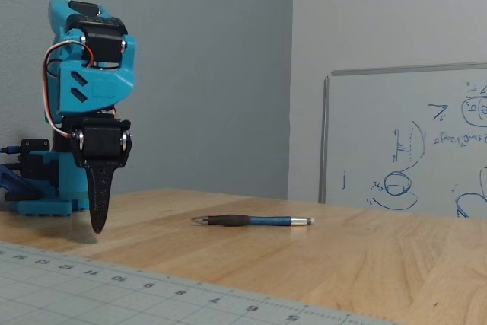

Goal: Touch the pen.

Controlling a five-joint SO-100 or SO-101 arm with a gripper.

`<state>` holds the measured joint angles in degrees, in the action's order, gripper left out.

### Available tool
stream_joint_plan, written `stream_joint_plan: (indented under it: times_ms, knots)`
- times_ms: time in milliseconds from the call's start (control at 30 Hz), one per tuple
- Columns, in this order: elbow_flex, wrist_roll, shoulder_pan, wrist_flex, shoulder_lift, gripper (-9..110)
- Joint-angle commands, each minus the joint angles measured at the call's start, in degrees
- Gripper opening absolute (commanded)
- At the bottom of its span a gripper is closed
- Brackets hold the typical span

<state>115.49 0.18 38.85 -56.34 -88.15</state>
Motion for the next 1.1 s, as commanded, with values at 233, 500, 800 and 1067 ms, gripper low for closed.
stream_joint_plan:
  times_ms: [233, 500, 800, 1067]
  knots:
    - [63.46, -0.35, -44.03, -11.25, -103.62, 1]
    - [63.46, -0.35, -44.03, -11.25, -103.62, 1]
    - [63.46, -0.35, -44.03, -11.25, -103.62, 1]
    - [63.46, 0.44, -44.21, -11.25, -103.62, 1]
